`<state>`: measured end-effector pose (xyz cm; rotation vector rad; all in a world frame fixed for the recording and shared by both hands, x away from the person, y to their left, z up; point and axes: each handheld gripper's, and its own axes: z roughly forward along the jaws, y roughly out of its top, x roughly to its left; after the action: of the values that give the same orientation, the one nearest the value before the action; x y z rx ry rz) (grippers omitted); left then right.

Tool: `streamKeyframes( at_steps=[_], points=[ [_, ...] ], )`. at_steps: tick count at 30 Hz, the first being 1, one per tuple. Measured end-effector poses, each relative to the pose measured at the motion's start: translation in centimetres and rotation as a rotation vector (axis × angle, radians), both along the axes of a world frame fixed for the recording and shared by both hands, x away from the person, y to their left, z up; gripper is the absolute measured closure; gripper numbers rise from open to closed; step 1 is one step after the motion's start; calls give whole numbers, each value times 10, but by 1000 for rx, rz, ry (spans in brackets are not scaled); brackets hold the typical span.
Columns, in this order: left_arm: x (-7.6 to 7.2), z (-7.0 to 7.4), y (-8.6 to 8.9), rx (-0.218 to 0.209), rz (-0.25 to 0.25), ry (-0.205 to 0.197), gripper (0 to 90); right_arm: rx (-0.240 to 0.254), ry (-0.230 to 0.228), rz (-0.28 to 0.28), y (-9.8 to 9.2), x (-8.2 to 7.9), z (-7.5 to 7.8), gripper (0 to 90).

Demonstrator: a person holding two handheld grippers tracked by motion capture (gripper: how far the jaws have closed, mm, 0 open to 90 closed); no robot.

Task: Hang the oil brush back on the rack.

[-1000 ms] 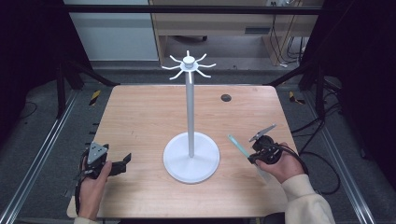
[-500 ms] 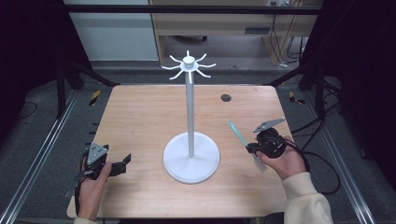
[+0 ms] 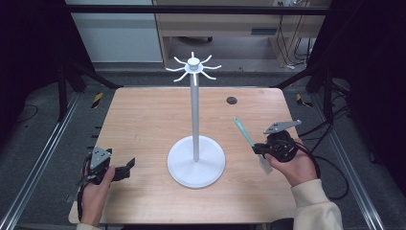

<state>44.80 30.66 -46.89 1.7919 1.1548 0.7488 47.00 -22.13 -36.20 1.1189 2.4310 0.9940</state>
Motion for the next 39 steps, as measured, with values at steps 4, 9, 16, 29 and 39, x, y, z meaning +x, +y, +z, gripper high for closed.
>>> streamKeyframes(
  at_steps=[4, 9, 16, 29, 39],
  points=[
    [-1, 0, -1, 5, -5, 3, 26, 19, -28, 2, 0, -4, 7, 825],
    [-1, 0, 0, 1, -2, 1, 26, 42, -58, 3, 1, -8, 14, 824],
    [-2, 0, -1, 2, 1, -1, 26, 78, -94, 1, 0, -14, 20, 825],
    [-1, 0, 0, 4, 5, 3, 26, 155, -186, -13, -1, -23, 34, 825],
    [-1, -1, -1, 8, 0, 11, 27, 222, -250, -13, 0, -27, 49, 824]
  ],
)
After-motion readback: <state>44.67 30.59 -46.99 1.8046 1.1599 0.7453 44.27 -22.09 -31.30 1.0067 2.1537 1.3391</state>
